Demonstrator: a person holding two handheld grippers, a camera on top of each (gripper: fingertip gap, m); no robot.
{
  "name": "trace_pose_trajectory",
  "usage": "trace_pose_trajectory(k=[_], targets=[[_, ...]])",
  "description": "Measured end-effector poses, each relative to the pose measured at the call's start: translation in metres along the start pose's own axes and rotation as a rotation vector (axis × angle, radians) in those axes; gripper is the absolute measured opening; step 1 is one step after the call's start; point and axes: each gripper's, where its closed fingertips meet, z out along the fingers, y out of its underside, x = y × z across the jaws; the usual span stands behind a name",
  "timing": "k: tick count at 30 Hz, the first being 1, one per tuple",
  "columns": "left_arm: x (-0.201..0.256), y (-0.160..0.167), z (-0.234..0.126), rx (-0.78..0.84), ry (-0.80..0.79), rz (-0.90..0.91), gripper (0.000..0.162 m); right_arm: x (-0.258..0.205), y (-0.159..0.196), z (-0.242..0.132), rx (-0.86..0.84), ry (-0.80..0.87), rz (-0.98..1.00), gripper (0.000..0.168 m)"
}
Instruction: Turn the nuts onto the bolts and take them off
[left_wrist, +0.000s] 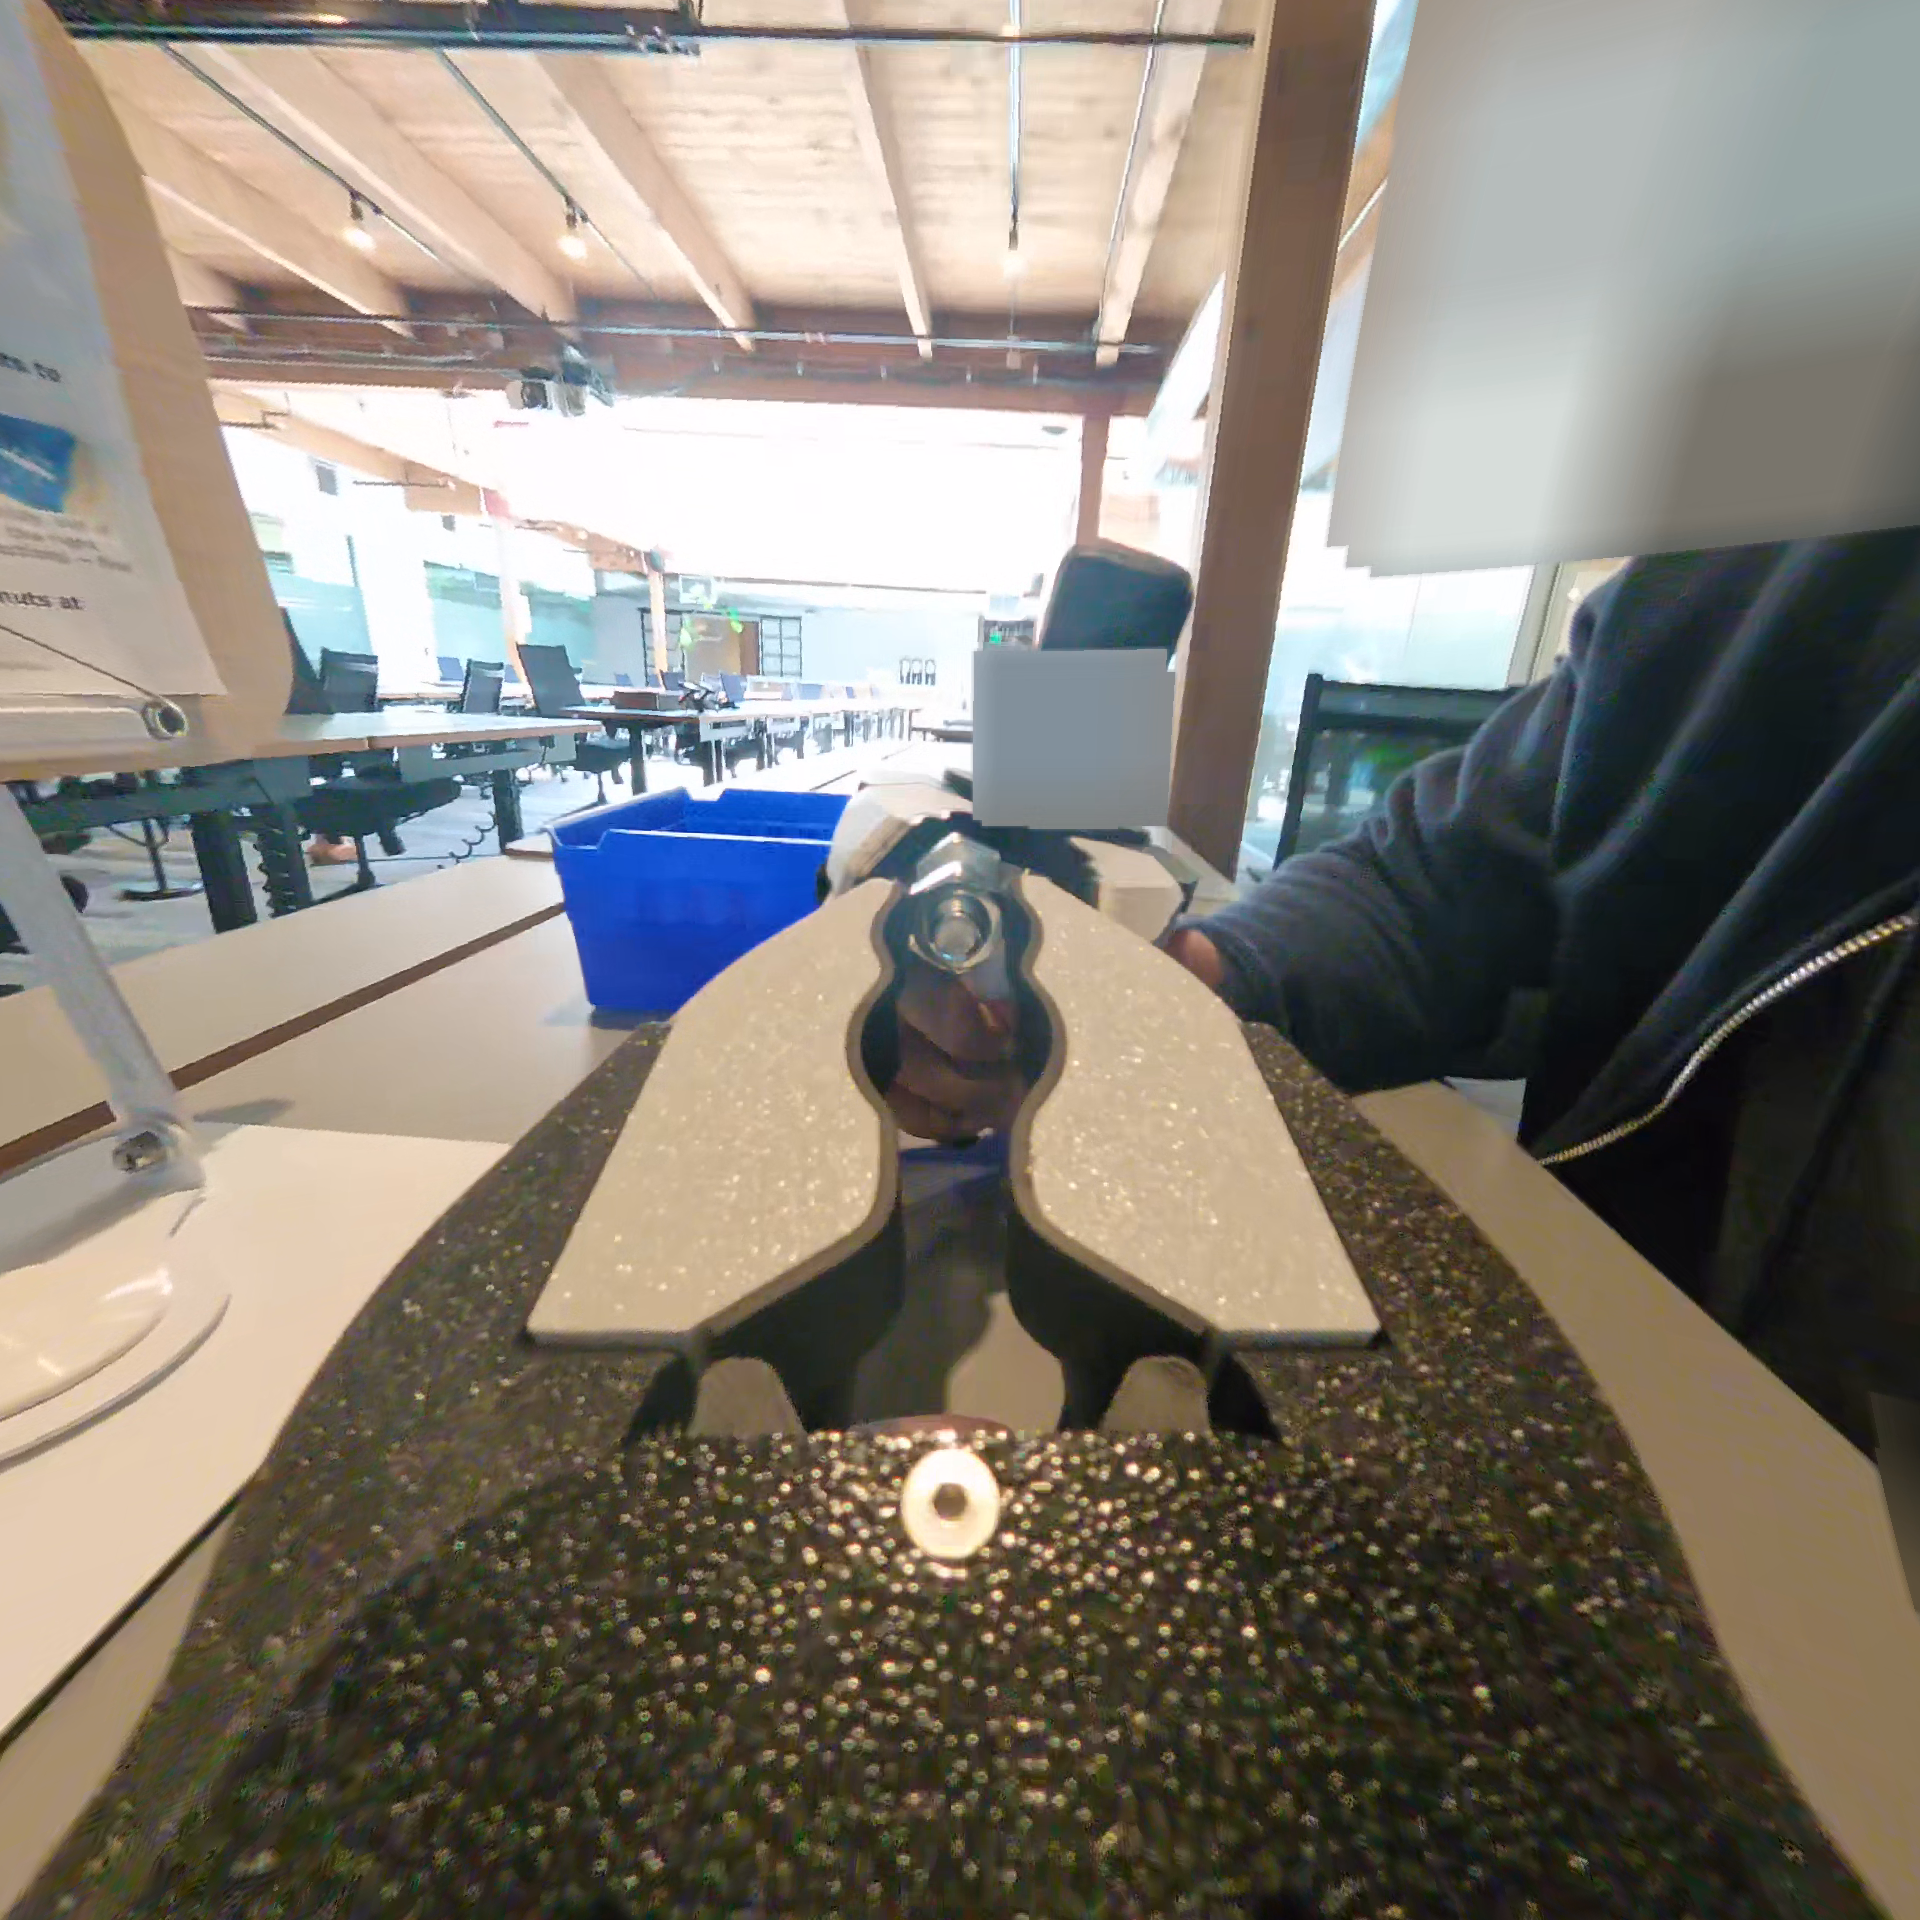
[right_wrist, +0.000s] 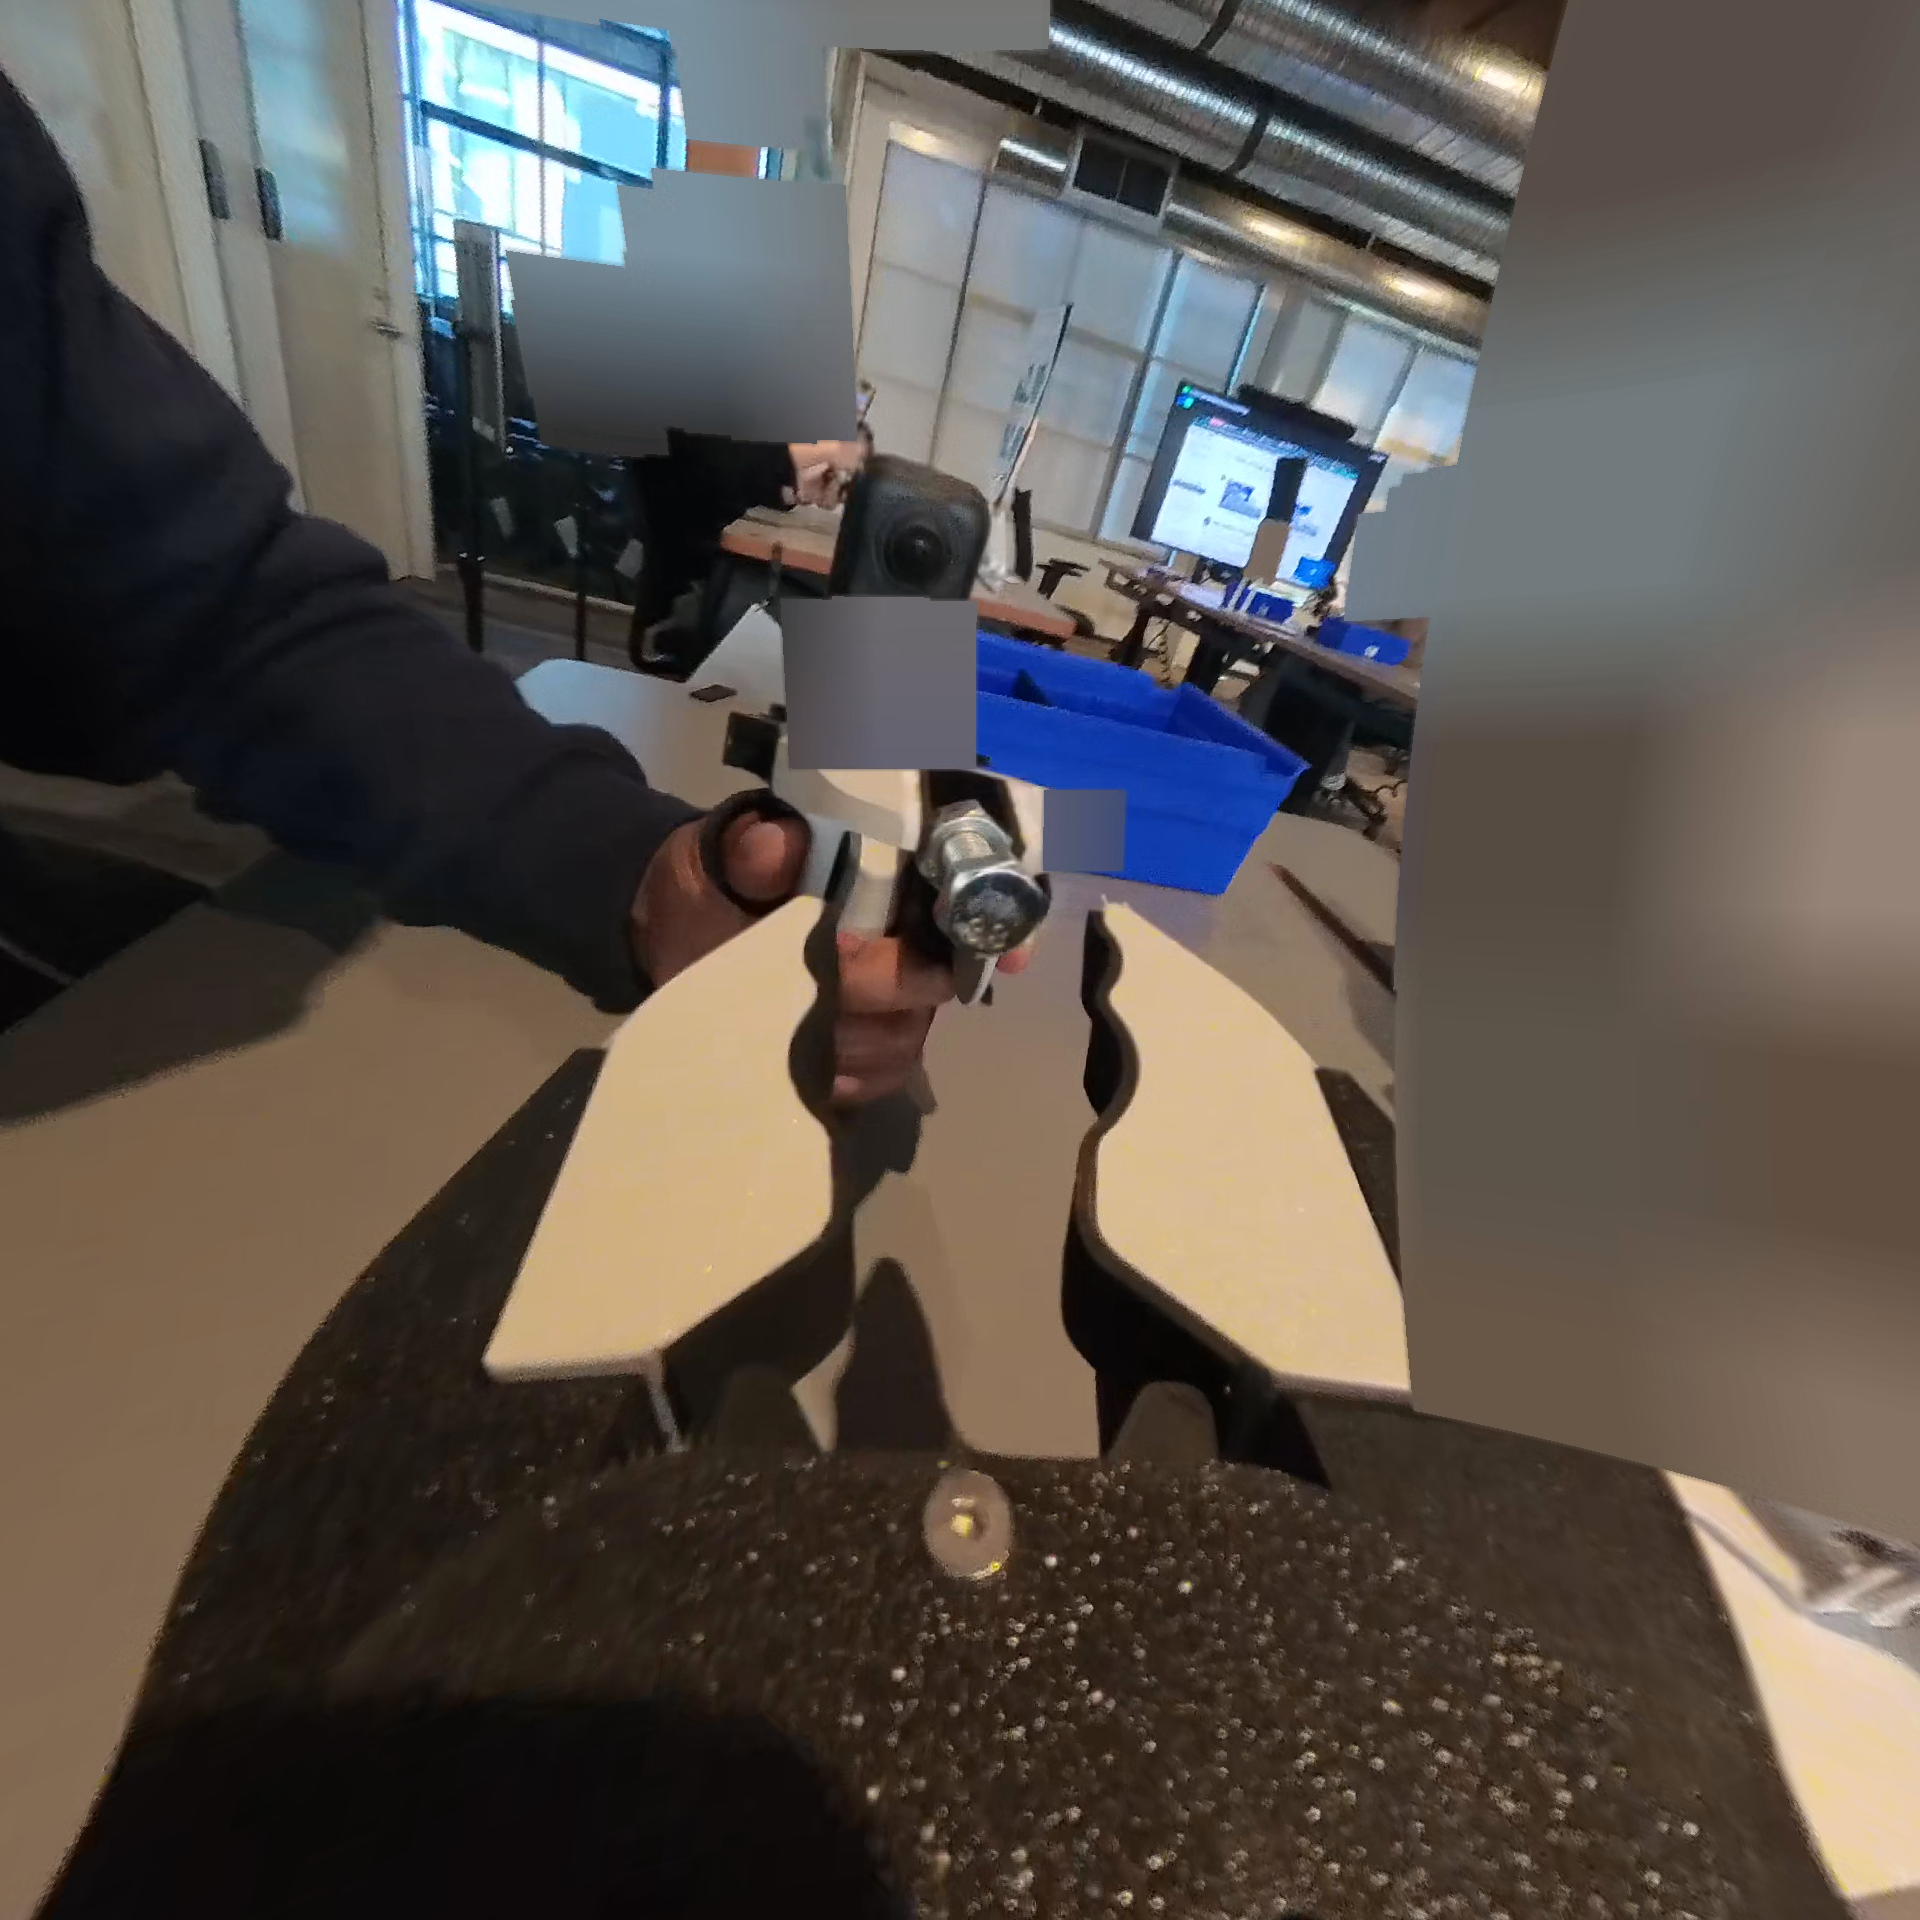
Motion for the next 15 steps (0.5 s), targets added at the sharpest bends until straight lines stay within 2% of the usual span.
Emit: trace_pose_trajectory(k=[8,15], targets=[[0.003,0.009,-0.007,-0.102,-0.059,0.110,0.016,-0.010,0.008,0.004,-0.010,-0.097,0.165,0.031],[0.007,0.012,-0.005,-0.111,-0.040,0.101,0.017,-0.009,0.009,0.002,-0.023,-0.091,0.185,0.018]])
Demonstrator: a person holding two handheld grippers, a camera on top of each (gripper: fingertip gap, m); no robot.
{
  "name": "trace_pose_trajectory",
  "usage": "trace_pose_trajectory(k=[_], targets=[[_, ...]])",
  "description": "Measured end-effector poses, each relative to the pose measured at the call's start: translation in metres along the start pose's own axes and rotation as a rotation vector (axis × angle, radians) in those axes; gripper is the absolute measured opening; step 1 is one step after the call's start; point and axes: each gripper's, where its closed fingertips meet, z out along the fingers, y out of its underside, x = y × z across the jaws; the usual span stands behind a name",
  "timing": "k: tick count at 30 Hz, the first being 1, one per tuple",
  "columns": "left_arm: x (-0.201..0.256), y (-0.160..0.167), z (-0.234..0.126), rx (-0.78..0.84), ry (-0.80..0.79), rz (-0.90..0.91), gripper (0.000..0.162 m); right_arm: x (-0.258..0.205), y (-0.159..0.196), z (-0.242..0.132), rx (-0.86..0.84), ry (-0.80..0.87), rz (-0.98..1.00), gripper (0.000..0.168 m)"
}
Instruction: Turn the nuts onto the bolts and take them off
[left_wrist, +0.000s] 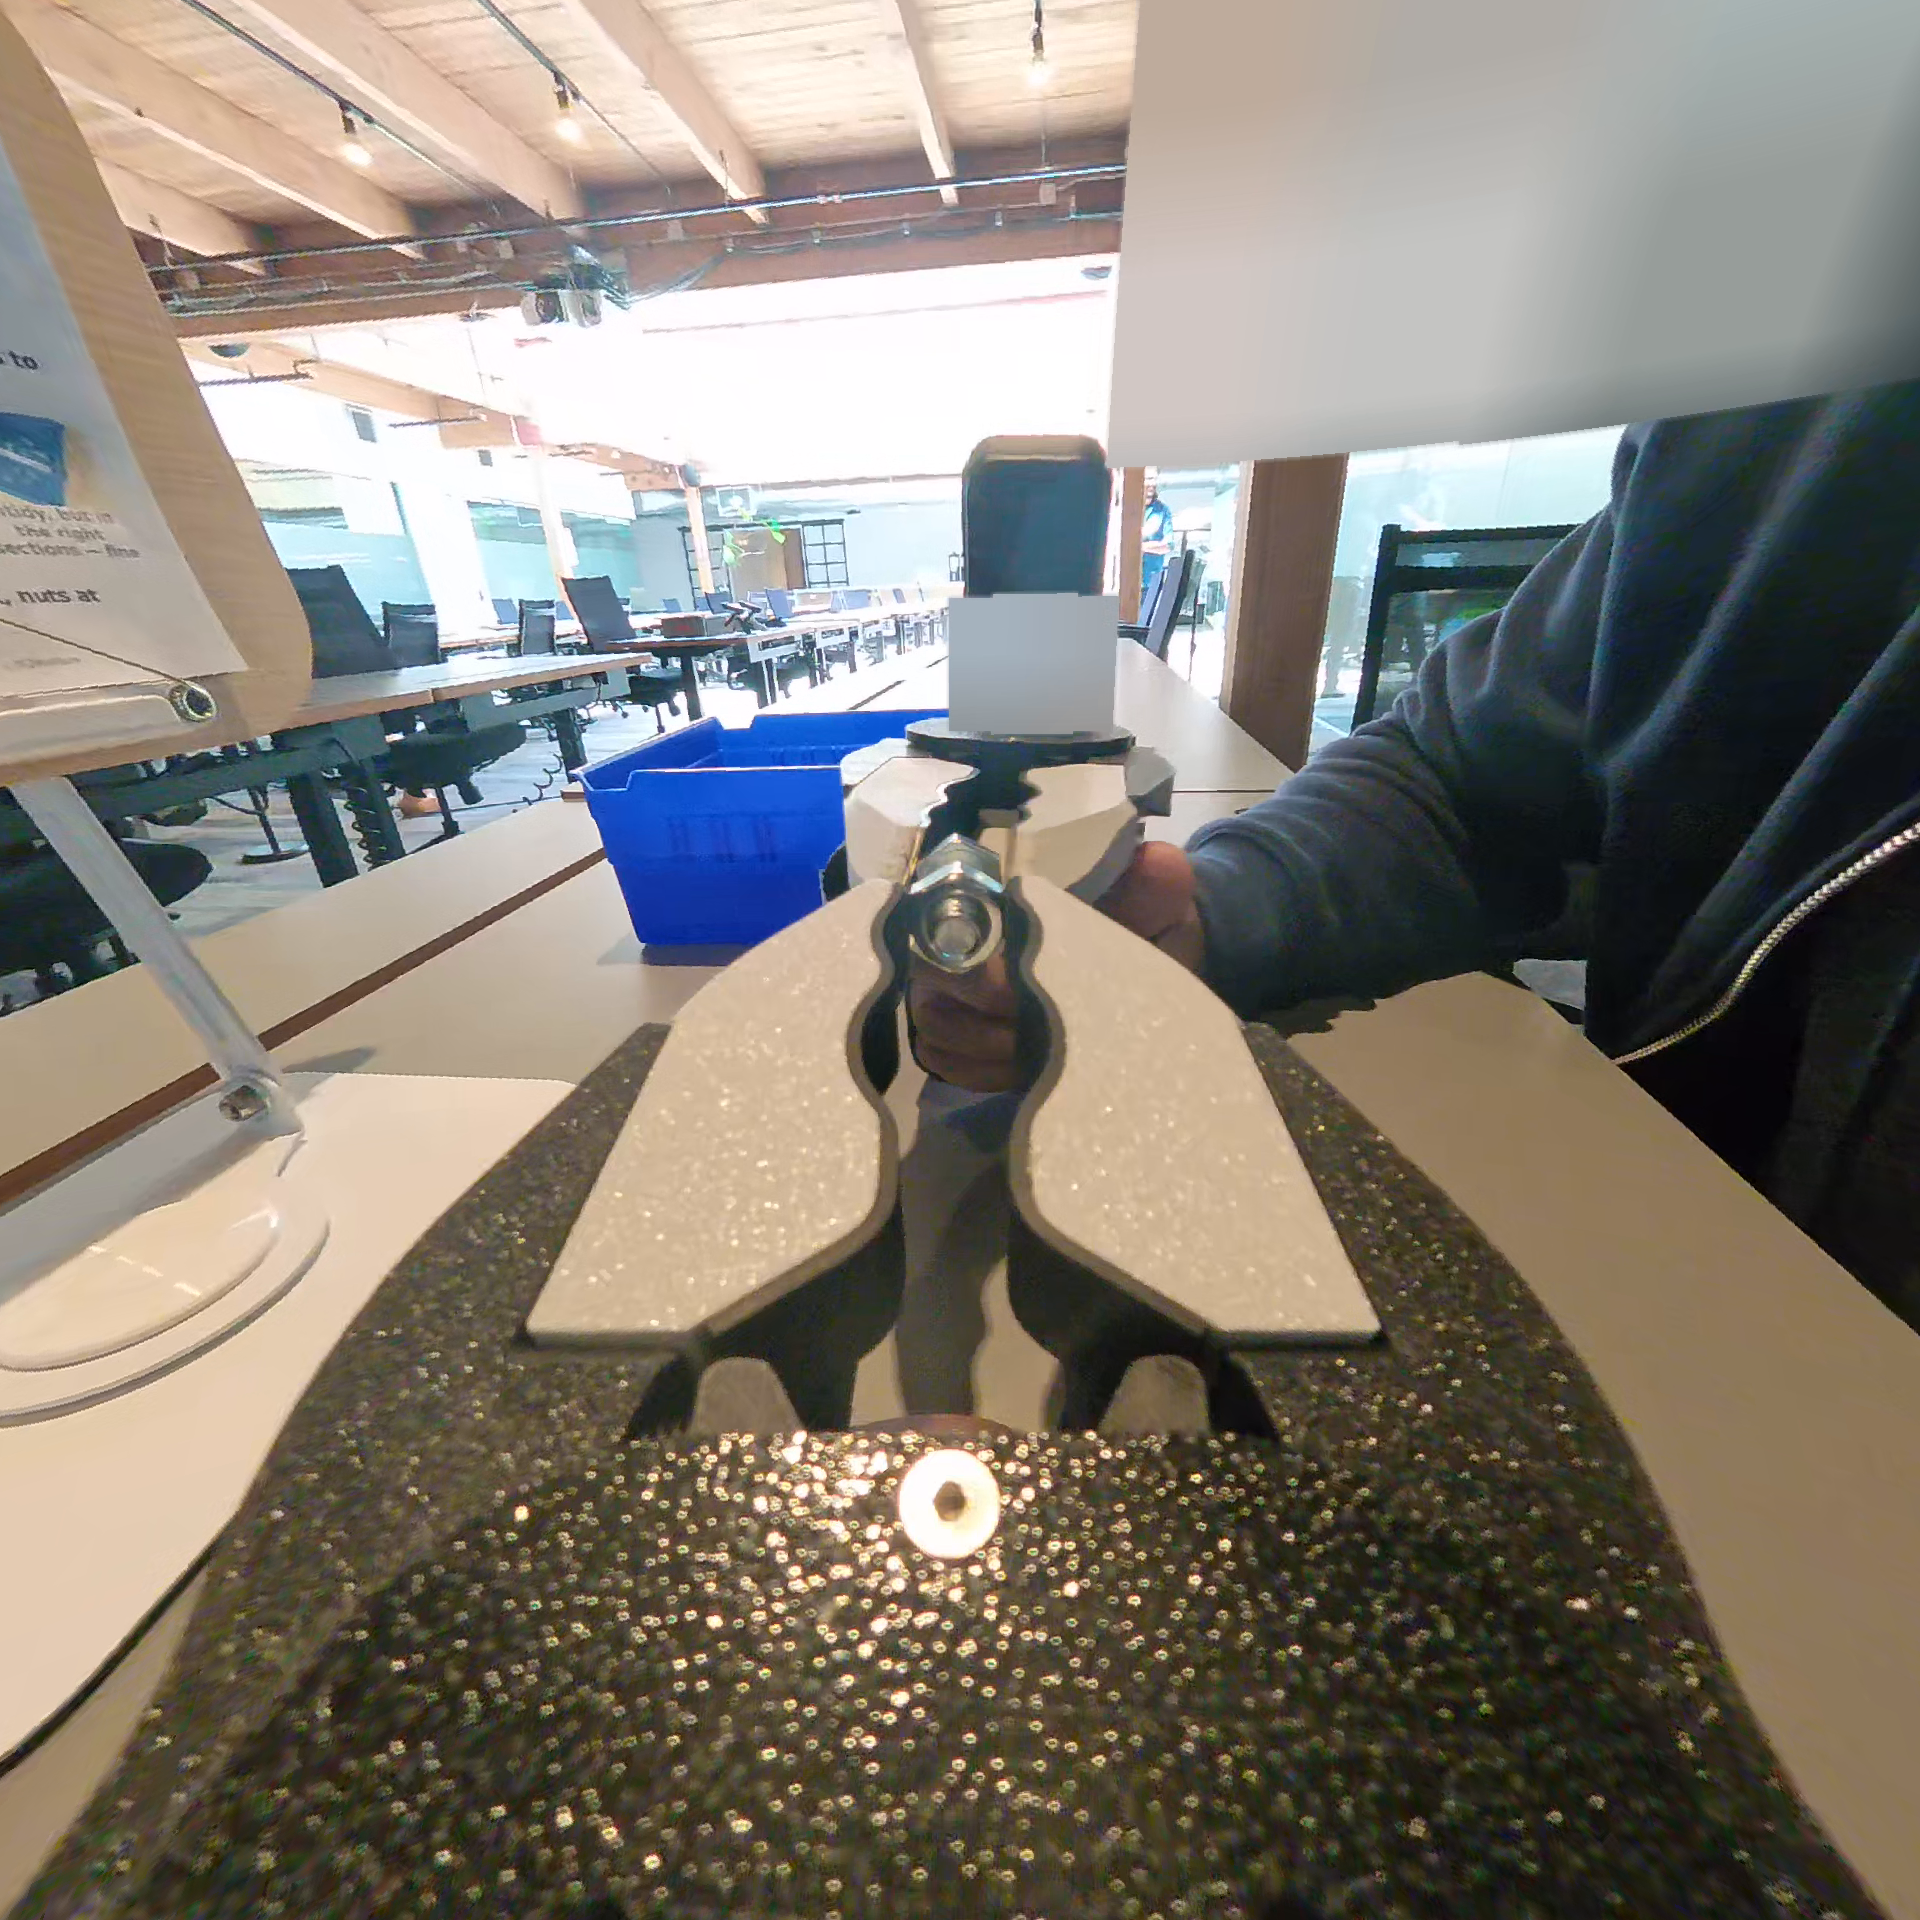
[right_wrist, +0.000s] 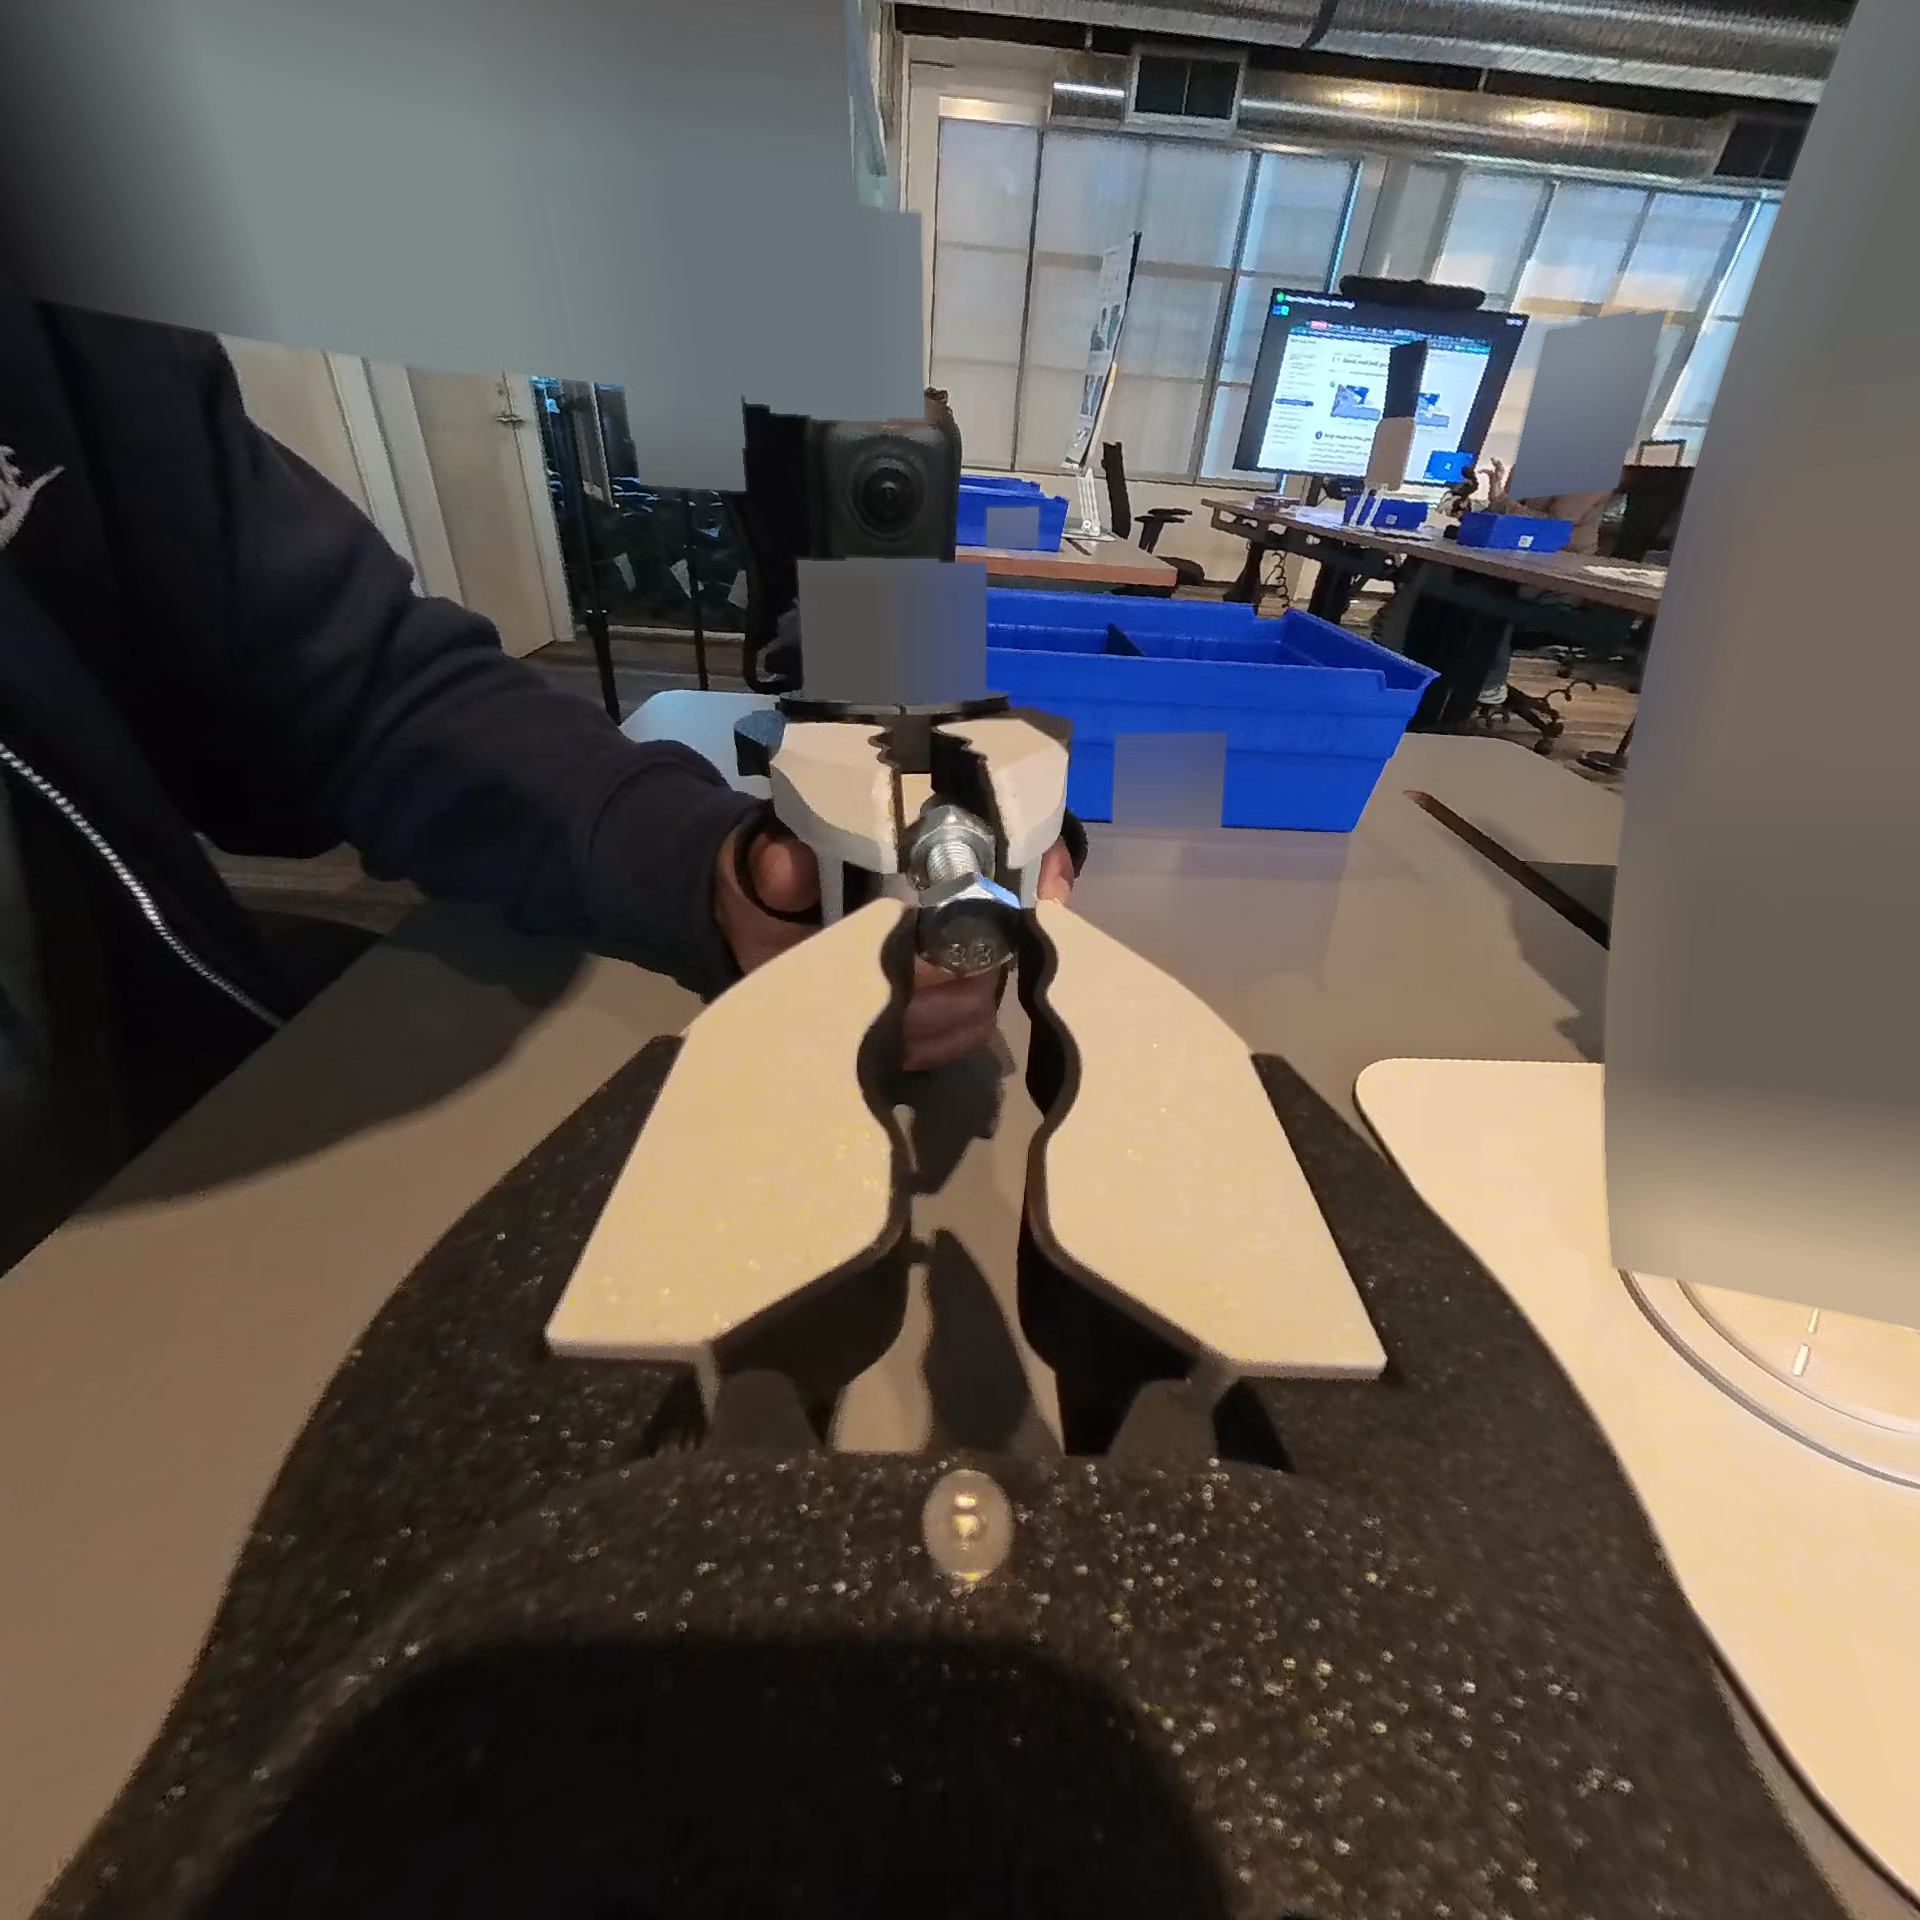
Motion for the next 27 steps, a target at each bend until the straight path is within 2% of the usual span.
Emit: trace_pose_trajectory(k=[5,13,15,17,18,21,24,27], targets=[[0.000,0.006,0.000,-0.063,-0.020,0.086,0.017,0.000,0.006,-0.001,-0.052,-0.021,0.138,0.017],[0.001,0.026,-0.001,-0.318,-0.113,0.573,0.017,-0.004,0.021,-0.004,-0.060,-0.177,0.784,0.017],[0.001,0.031,0.001,-0.367,-0.141,0.670,0.017,-0.002,0.022,-0.005,-0.040,-0.200,0.833,0.028],[0.000,0.035,0.002,-0.404,-0.165,0.738,0.017,-0.001,0.022,-0.005,-0.033,-0.214,0.799,0.049],[-0.001,0.034,0.001,-0.399,-0.175,0.752,0.017,0.000,0.021,-0.005,-0.035,-0.215,0.752,0.054],[0.001,0.024,0.000,-0.334,-0.163,0.679,0.017,0.002,0.018,-0.009,-0.057,-0.165,0.487,0.052],[0.008,0.018,0.000,-0.262,-0.108,0.565,0.017,0.005,0.013,-0.014,-0.074,-0.071,0.179,0.041],[0.014,0.012,0.002,-0.204,-0.068,0.485,0.017,-0.001,0.007,-0.014,-0.062,-0.053,0.030,0.038]])
